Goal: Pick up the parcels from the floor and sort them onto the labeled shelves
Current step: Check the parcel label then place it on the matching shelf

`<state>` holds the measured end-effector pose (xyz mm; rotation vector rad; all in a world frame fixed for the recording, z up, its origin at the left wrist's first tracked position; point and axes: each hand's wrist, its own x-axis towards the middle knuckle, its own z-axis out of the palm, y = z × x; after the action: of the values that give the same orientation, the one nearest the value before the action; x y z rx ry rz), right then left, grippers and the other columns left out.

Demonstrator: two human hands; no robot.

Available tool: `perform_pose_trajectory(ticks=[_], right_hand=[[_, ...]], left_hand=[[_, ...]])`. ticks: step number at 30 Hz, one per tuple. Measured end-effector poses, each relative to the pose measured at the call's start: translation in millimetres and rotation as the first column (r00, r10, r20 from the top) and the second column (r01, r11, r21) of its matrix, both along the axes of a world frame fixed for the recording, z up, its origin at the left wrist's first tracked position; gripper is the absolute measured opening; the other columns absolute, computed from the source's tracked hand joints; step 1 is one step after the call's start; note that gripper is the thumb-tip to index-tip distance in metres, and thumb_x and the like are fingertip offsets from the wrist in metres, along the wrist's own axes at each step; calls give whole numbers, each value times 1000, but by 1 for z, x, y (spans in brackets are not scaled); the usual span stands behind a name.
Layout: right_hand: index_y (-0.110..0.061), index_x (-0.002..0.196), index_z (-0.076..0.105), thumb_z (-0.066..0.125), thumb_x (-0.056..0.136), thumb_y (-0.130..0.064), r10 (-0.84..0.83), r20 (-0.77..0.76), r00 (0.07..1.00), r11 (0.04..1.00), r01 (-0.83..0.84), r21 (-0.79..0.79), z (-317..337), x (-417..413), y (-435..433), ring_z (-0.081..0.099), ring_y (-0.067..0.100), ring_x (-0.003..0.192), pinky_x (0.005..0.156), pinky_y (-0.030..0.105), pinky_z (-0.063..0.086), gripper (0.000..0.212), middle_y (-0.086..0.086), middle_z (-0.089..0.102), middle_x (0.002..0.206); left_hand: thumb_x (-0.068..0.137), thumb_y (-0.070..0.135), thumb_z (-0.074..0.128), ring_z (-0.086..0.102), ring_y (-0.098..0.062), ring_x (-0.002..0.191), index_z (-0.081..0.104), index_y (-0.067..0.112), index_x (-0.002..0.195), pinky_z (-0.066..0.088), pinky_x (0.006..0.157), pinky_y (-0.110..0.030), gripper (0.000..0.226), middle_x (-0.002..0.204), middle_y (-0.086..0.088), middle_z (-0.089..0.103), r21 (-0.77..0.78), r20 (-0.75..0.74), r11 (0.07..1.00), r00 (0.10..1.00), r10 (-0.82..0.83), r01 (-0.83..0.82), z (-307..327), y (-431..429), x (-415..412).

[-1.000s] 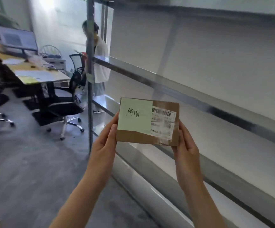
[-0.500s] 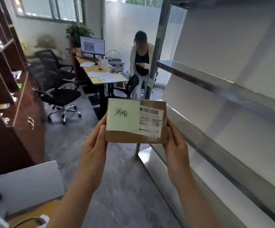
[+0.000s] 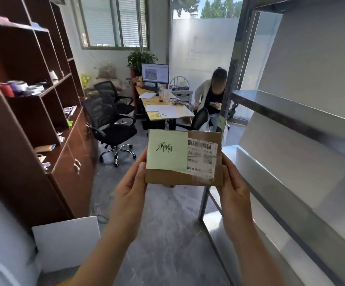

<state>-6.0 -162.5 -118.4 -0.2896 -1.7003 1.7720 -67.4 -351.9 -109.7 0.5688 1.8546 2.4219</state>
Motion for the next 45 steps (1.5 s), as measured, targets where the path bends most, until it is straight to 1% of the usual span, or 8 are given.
perform_pose_trajectory(ticks=[4, 7, 12, 18, 27, 32, 37, 45], right_hand=[[-37, 139, 59, 43, 105, -35, 16, -3, 1000, 1000, -16, 13, 1, -22, 37, 60, 8, 129, 111, 35, 49, 38, -12, 67, 135], [-28, 141, 59, 43, 107, -28, 31, -24, 999, 999, -31, 9, 2, -39, 61, 62, 10, 127, 104, 22, 52, 38, -6, 68, 135], [-26, 142, 59, 43, 107, -25, 77, -9, 997, 997, -77, 28, -1, -74, 74, 62, 10, 128, 103, 20, 52, 38, -4, 67, 136], [-38, 131, 60, 42, 107, -21, 141, 2, 990, 990, -141, 32, -4, -131, 55, 65, 1, 119, 86, 10, 55, 34, -18, 70, 123], [-26, 139, 59, 41, 107, -19, 102, 14, 995, 993, -103, 52, -5, -247, 25, 64, 10, 124, 104, 28, 54, 38, -4, 69, 133], [-37, 126, 62, 40, 107, -16, 76, -3, 997, 997, -76, 15, -2, -309, 6, 66, 9, 121, 96, 18, 56, 36, -5, 70, 129], [-27, 136, 61, 41, 107, -18, -21, 12, 1000, 1000, 21, -22, -6, -342, 11, 66, 8, 120, 96, 18, 55, 37, -3, 71, 130], [-23, 141, 59, 42, 107, -20, -142, 55, 988, 990, 142, -2, -12, -372, 42, 65, 2, 119, 91, 9, 53, 38, -6, 71, 130]], left_hand=[[85, 67, 54, 49, -11, 140, 59, 55, 131, 32, 119, -48, 48, 141, 17, 61, -55, -1, 998, 999, 35, -35, 3, 34, -23], [94, 57, 55, 51, -11, 138, 62, 54, 128, 33, 119, -46, 35, 140, 16, 63, -33, -2, 999, 1000, 31, -31, 4, 57, -36], [91, 45, 52, 52, -9, 138, 64, 46, 130, 35, 120, -43, 41, 140, 13, 64, 12, 43, 997, 997, 71, -71, -3, 66, -60], [85, 50, 54, 52, -7, 137, 67, 51, 123, 36, 119, -41, 39, 140, 13, 64, 42, 99, 990, 987, 130, -135, -12, 49, -109], [87, 54, 51, 53, -5, 135, 64, 57, 122, 35, 119, -41, 38, 135, 18, 66, 6, 93, 996, 992, 89, -90, -14, 18, -228], [85, 52, 53, 54, -9, 135, 69, 54, 118, 37, 119, -42, 36, 134, 14, 68, 42, 98, 998, 994, 52, -56, -8, 4, -304], [83, 48, 54, 57, -3, 129, 72, 59, 104, 39, 116, -35, 30, 124, 22, 71, 45, 130, 999, 991, -29, 23, -14, 19, -357], [86, 49, 53, 56, -4, 132, 70, 58, 111, 37, 115, -33, 31, 131, 18, 69, 46, 150, 986, 975, -163, 158, -29, 61, -408]])
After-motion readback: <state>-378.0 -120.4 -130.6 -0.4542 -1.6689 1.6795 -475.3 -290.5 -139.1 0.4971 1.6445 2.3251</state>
